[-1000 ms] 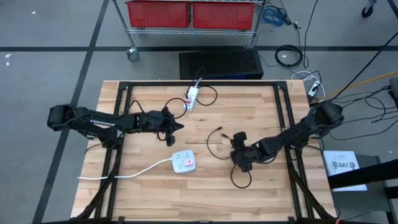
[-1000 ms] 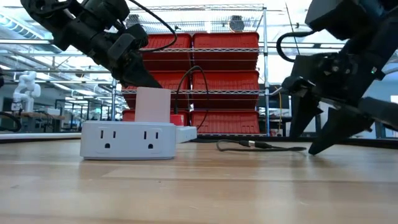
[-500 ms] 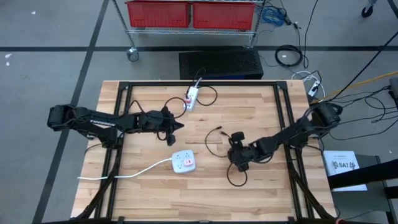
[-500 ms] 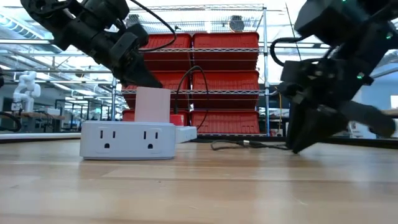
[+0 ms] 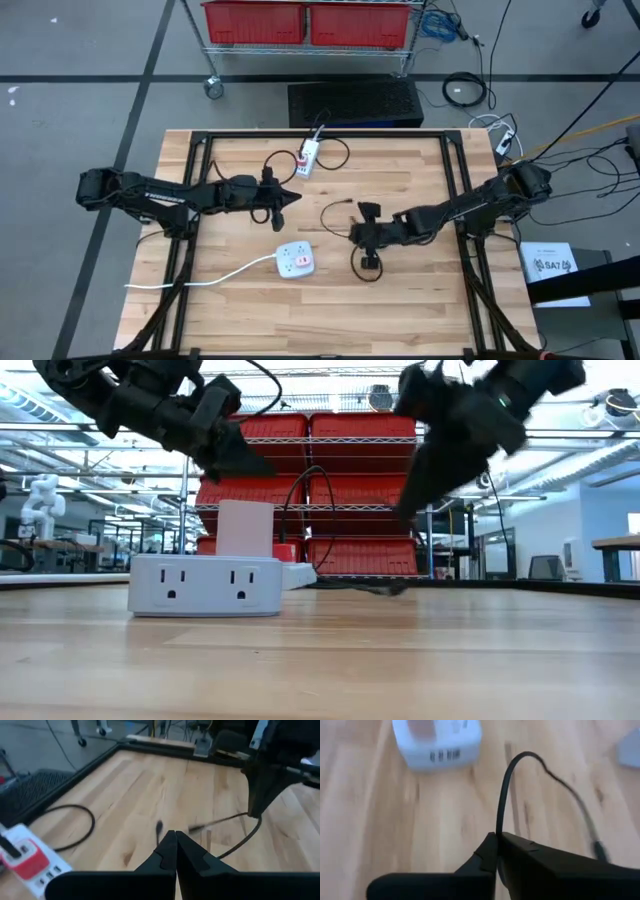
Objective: Insert USB
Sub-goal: Insert the black charger cable into the light pink charger adapter
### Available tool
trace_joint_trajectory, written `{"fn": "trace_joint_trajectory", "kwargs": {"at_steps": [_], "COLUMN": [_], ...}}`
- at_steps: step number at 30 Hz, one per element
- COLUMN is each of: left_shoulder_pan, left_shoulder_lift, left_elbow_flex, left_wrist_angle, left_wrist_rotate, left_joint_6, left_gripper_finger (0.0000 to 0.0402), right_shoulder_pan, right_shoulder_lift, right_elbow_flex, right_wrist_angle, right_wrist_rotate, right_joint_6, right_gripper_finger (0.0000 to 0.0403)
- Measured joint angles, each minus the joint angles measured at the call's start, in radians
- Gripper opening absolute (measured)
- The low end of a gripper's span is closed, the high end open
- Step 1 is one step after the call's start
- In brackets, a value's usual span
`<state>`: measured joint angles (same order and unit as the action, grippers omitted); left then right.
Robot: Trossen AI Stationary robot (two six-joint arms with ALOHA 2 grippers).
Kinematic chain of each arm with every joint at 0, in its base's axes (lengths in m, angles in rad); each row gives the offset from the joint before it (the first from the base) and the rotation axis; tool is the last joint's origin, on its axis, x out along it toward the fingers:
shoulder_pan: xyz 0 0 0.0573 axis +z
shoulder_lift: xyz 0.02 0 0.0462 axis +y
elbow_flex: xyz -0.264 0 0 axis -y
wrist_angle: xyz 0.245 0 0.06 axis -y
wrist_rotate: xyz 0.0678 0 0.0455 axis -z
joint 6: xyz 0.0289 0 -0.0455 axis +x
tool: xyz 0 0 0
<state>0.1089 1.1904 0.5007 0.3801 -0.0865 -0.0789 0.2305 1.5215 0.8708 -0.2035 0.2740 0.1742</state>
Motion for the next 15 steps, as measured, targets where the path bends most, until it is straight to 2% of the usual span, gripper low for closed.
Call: {"fn": "trace_joint_trajectory", "kwargs": {"at_steps": [7, 15], "left_shoulder_pan": [-0.003, -0.073], "left_shoulder_lift": [0.000, 0.000], "left_elbow_flex": [0.000, 0.000], "left_wrist_angle": [0.004, 0.066], "left_wrist_rotate": [0.073, 0.096], "left_joint_6": [0.064, 0.158], "left_gripper_finger": [0.0002, 0.0002], "right_shoulder_pan": [-0.072, -0.174], "right_shoulder_lift": [-0.099, -0.193], "right_elbow_flex": [0.086, 0.145], "right_wrist_angle": [-0.039, -0.046], "right_wrist_rotate": [-0.018, -0.018], "right_joint_6": [0.079, 0.168], "right_gripper_finger": [0.0001, 0.0000]}}
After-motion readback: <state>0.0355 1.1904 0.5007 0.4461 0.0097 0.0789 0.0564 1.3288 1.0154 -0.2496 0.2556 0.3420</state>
